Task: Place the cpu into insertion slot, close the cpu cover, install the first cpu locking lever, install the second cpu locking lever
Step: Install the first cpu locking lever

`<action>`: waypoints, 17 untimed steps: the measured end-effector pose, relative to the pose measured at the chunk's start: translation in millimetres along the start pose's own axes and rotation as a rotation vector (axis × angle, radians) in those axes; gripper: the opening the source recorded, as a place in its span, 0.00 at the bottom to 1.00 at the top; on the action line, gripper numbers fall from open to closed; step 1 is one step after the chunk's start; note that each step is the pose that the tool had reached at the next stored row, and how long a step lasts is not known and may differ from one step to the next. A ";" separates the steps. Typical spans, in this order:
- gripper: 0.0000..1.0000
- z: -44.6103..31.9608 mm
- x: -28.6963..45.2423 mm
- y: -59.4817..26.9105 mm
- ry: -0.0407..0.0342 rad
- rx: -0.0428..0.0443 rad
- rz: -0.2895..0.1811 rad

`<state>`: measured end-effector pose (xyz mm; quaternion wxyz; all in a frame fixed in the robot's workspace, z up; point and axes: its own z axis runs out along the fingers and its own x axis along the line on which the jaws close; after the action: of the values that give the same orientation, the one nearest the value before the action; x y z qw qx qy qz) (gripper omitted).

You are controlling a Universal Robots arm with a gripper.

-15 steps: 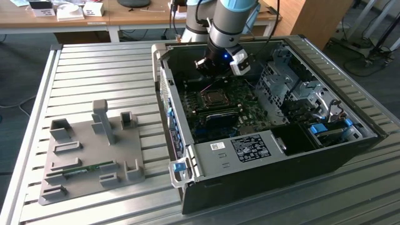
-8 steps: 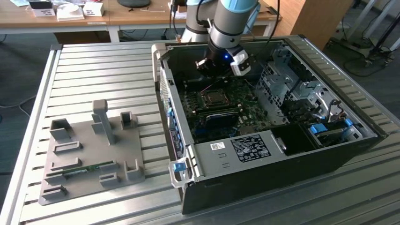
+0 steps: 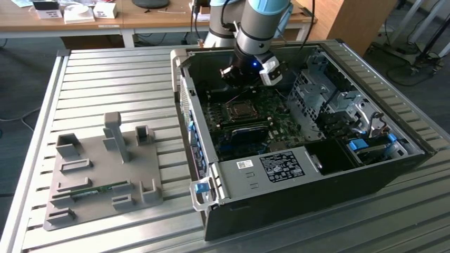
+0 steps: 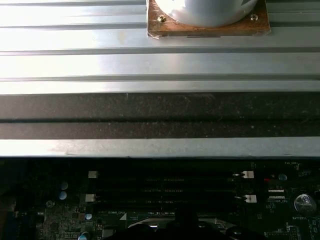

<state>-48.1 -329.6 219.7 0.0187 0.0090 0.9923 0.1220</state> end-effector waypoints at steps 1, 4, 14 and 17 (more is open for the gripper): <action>0.11 0.1 0.0 0.0 0.0000 0.0000 0.000; 0.11 0.6 0.0 0.2 0.0001 0.0001 0.000; 0.11 2.3 -0.4 0.1 0.0002 0.0003 0.000; 0.11 2.5 -0.5 0.1 0.0001 0.0001 0.000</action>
<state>-47.5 -328.9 217.4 0.0187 0.0089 0.9923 0.1219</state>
